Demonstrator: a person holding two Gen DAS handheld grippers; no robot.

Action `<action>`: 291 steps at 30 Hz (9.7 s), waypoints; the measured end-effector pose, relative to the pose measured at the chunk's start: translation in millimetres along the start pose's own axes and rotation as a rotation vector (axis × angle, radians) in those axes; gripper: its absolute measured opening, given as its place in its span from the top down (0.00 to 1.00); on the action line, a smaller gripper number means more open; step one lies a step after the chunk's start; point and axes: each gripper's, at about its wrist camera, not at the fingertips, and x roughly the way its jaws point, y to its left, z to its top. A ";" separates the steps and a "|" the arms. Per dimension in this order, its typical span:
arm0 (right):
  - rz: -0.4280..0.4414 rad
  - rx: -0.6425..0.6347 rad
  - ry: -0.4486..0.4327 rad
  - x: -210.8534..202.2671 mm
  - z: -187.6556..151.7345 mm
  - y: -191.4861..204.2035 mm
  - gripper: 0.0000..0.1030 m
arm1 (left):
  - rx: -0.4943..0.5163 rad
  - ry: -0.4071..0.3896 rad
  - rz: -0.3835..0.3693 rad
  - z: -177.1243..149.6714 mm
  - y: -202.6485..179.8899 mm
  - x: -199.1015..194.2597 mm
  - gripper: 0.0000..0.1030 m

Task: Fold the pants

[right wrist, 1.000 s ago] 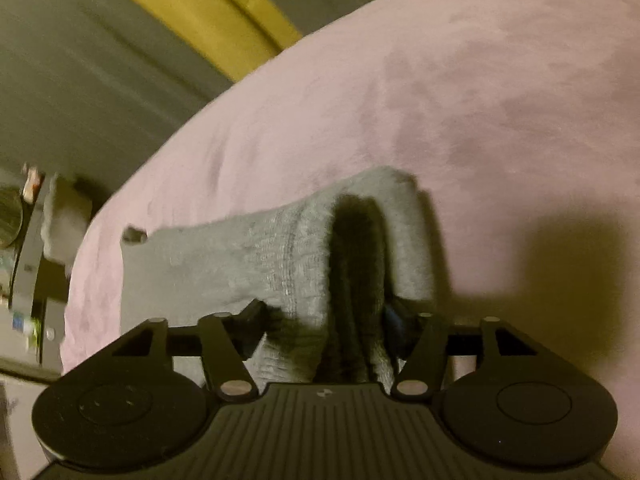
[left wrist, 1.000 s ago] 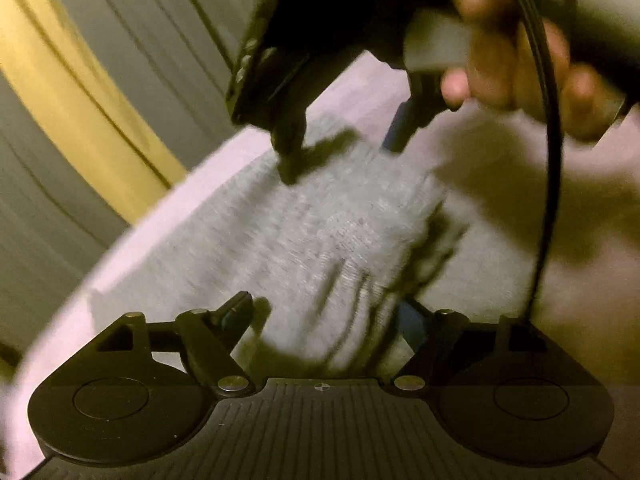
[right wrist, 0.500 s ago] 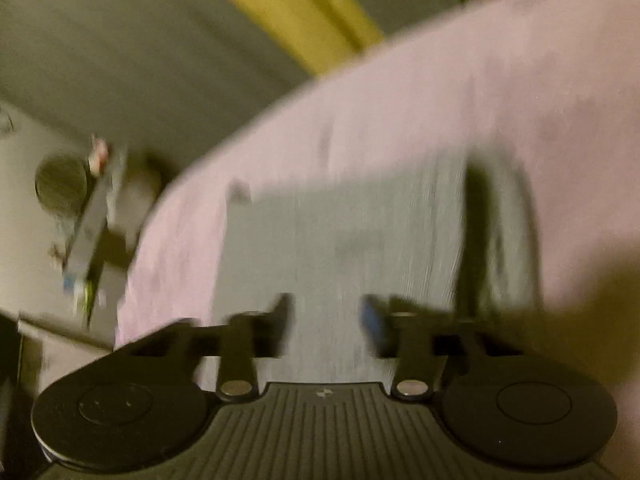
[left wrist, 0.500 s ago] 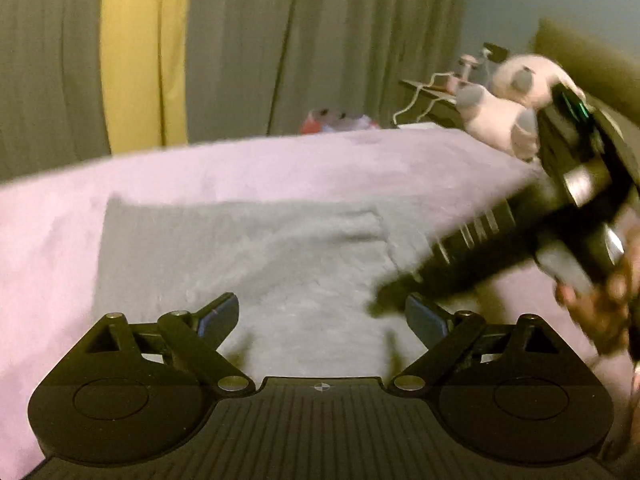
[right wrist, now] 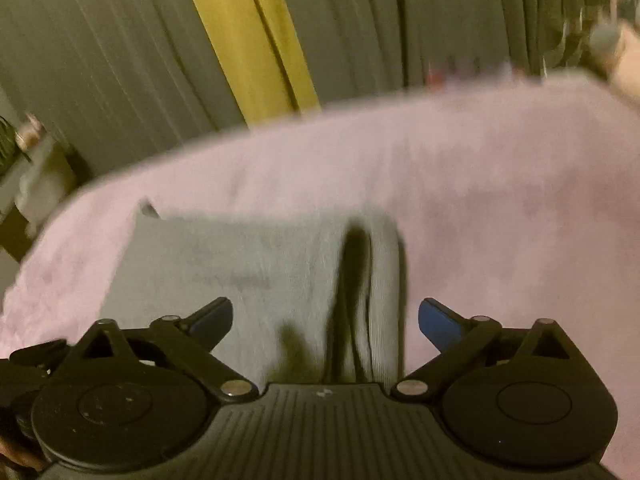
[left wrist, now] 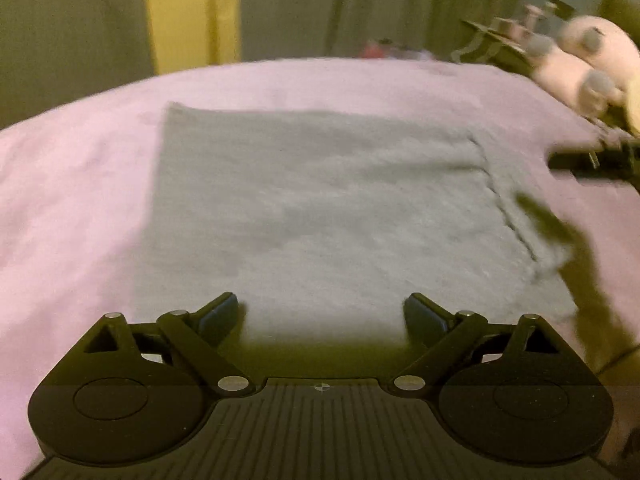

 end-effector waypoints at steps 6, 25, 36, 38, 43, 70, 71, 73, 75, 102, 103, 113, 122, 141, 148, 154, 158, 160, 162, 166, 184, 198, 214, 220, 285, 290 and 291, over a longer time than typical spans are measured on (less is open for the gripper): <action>0.099 0.046 0.114 17.4 -2.6 -21.2 0.03 | -0.050 0.006 0.145 17.8 38.0 -4.2 0.07; 0.144 0.057 0.394 98.8 9.7 -36.5 0.03 | -0.088 0.124 -0.054 42.9 132.6 57.3 0.08; 0.241 0.109 0.441 106.2 10.2 -53.0 0.03 | -0.208 0.169 -0.400 51.4 148.1 101.1 0.07; 0.251 0.101 0.446 107.0 11.2 -51.9 0.03 | -0.217 0.169 -0.442 54.0 148.8 107.8 0.06; 0.289 0.101 0.448 109.4 12.5 -50.7 0.03 | -0.302 0.144 -0.622 47.9 165.4 112.5 0.06; 0.763 0.368 0.482 145.8 15.1 -128.8 0.03 | -0.215 0.213 -0.822 53.3 157.6 150.0 0.03; 0.779 0.367 0.483 146.4 15.3 -126.2 0.03 | -0.197 0.223 -0.815 52.6 154.7 153.5 0.03; 0.811 0.371 0.489 149.0 14.1 -122.5 0.03 | -0.183 0.240 -0.798 53.5 150.3 157.8 0.03; 0.837 0.376 0.491 152.9 12.8 -120.8 0.03 | -0.184 0.264 -0.761 58.3 143.0 158.0 0.03; 0.469 0.232 0.458 131.3 20.2 -63.1 0.28 | -0.195 0.281 -0.562 60.7 131.5 148.4 0.38; 0.444 0.224 0.450 129.1 18.6 -62.1 0.32 | -0.210 0.284 -0.558 60.2 132.5 148.4 0.40; 0.382 0.208 0.408 119.5 16.9 -50.1 0.38 | -0.160 0.260 -0.492 63.9 119.5 136.0 0.62; 0.297 0.204 0.390 112.6 11.1 -32.7 0.39 | -0.159 0.237 -0.418 68.0 103.1 117.9 0.76; 0.299 0.028 0.227 64.6 86.8 26.6 0.47 | -0.178 0.054 -0.348 138.2 117.3 58.4 0.79; 0.278 -0.018 0.181 102.2 139.1 49.2 0.47 | -0.232 0.033 -0.276 182.5 141.1 90.4 0.79; 0.247 -0.021 0.208 153.5 155.1 56.6 0.47 | -0.281 0.085 -0.229 195.4 154.4 127.5 0.79; 0.242 -0.013 0.238 181.2 156.3 57.5 0.47 | -0.291 0.103 -0.219 197.4 160.1 145.0 0.79; 0.240 -0.002 0.249 193.0 158.4 55.0 0.47 | -0.290 0.111 -0.217 198.9 159.4 151.1 0.79; 0.239 0.009 0.260 201.1 158.1 50.3 0.47 | -0.290 0.119 -0.215 198.2 163.4 155.6 0.78; 0.232 0.011 0.274 214.9 157.6 40.7 0.46 | -0.283 0.126 -0.212 197.5 165.5 163.8 0.78; 0.109 -0.131 0.259 234.2 152.7 61.3 0.22 | -0.370 0.086 -0.108 180.0 190.7 144.3 0.45; 0.385 0.112 0.122 114.4 118.2 90.1 0.03 | -0.231 -0.051 -0.138 109.7 104.6 56.4 0.15; 0.059 -0.142 0.167 103.1 87.3 114.0 0.32 | -0.169 0.067 0.042 67.5 62.9 55.4 0.10; -0.155 -0.221 0.203 104.4 85.0 110.2 0.24 | -0.257 0.076 0.066 61.8 54.8 44.1 0.08; -0.216 -0.076 0.489 88.3 96.2 162.2 0.02 | -0.351 0.351 0.272 115.2 35.8 28.3 0.06; -0.212 -0.087 0.511 86.6 96.9 165.8 0.02 | -0.342 0.355 0.285 116.3 35.7 24.7 0.06; -0.216 -0.087 0.518 87.3 96.8 165.9 0.02 | -0.338 0.355 0.290 116.5 35.6 24.3 0.06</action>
